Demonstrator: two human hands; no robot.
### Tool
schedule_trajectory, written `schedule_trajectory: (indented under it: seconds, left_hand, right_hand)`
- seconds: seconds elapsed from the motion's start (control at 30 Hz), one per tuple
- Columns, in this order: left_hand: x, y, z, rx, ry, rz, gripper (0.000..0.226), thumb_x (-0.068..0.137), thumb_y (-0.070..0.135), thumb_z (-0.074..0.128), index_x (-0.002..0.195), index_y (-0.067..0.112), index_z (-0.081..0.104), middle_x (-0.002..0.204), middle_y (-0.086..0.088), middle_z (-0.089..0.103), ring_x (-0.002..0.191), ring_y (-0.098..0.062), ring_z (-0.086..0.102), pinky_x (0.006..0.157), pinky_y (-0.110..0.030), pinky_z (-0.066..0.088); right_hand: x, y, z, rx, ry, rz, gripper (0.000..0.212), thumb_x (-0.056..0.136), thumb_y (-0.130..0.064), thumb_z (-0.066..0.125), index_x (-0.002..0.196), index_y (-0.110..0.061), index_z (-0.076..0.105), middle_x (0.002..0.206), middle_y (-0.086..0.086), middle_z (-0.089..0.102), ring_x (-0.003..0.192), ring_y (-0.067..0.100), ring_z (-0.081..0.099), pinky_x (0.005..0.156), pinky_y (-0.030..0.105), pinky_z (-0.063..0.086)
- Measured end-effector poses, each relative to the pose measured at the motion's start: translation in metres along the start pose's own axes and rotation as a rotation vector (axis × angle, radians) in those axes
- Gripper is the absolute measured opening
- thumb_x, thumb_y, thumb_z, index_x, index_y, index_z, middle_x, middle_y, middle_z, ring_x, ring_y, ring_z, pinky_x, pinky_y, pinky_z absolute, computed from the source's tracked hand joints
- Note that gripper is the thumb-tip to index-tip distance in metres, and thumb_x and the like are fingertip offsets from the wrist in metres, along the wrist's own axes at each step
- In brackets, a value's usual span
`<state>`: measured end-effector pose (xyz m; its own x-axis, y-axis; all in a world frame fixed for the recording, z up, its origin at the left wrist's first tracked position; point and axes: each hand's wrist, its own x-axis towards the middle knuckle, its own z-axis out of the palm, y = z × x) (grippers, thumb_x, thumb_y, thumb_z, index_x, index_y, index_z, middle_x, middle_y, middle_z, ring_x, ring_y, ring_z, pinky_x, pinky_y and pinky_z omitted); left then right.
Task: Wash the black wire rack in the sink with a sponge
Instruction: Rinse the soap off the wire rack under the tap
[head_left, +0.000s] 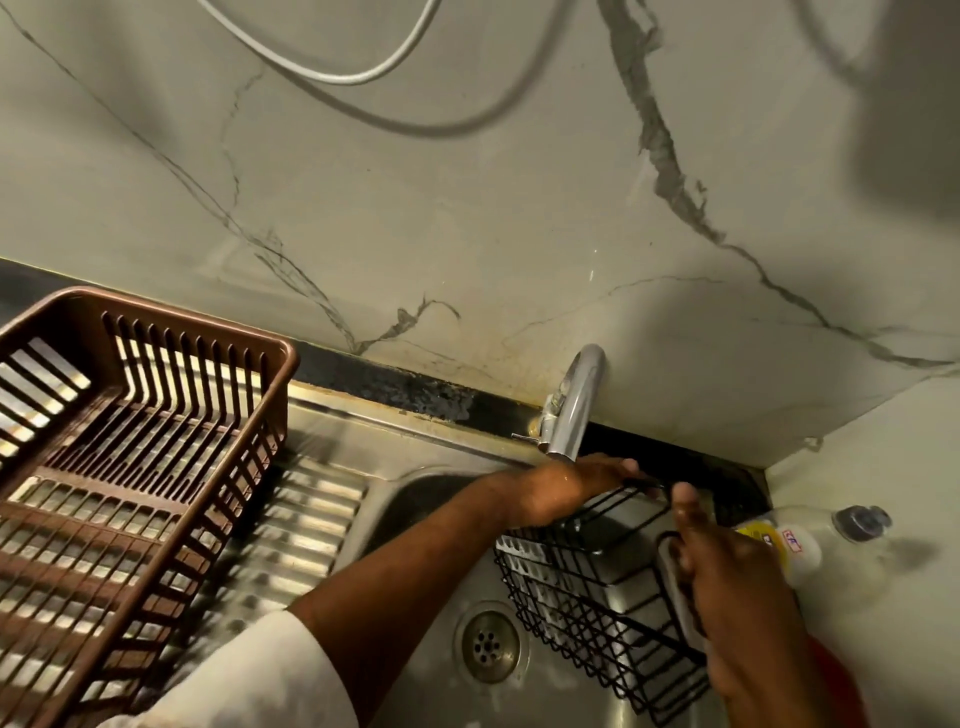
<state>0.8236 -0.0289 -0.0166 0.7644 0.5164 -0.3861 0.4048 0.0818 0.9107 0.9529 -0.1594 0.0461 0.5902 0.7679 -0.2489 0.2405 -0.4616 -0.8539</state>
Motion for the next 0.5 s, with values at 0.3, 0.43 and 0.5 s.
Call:
schedule_trajectory:
  seconds: [0.3, 0.43, 0.5]
  left_hand:
    - [-0.010, -0.001, -0.018, -0.118, 0.080, -0.014, 0.080, 0.095, 0.074, 0.040, 0.155, 0.022, 0.038, 0.158, -0.002, 0.042, 0.145, -0.015, 0.035, 0.119, -0.034, 0.022]
    - [-0.014, -0.031, -0.034, -0.085, 0.083, -0.130, 0.055, 0.108, 0.044, 0.039, 0.153, 0.013, 0.039, 0.151, -0.008, 0.046, 0.133, -0.016, 0.043, 0.112, -0.029, 0.029]
    - [-0.017, -0.042, -0.040, -0.069, 0.075, -0.162, 0.054, 0.108, 0.045, 0.035, 0.155, 0.019, 0.038, 0.157, -0.006, 0.041, 0.139, -0.019, 0.040, 0.116, -0.033, 0.026]
  right_hand:
    - [0.024, -0.001, 0.043, -0.061, -0.060, -0.001, 0.075, 0.080, -0.079, 0.045, 0.067, -0.007, 0.063, 0.055, 0.005, 0.039, 0.045, 0.012, 0.029, 0.049, 0.027, 0.023]
    - [0.028, -0.003, 0.035, -0.020, -0.124, 0.117, 0.073, 0.073, -0.084, 0.045, 0.058, -0.013, 0.053, 0.050, -0.001, 0.031, 0.042, 0.011, 0.022, 0.045, 0.025, 0.018]
    - [0.029, -0.002, 0.029, 0.002, -0.113, 0.183, 0.069, 0.073, -0.085, 0.046, 0.054, -0.019, 0.044, 0.048, -0.003, 0.030, 0.042, 0.011, 0.022, 0.045, 0.024, 0.018]
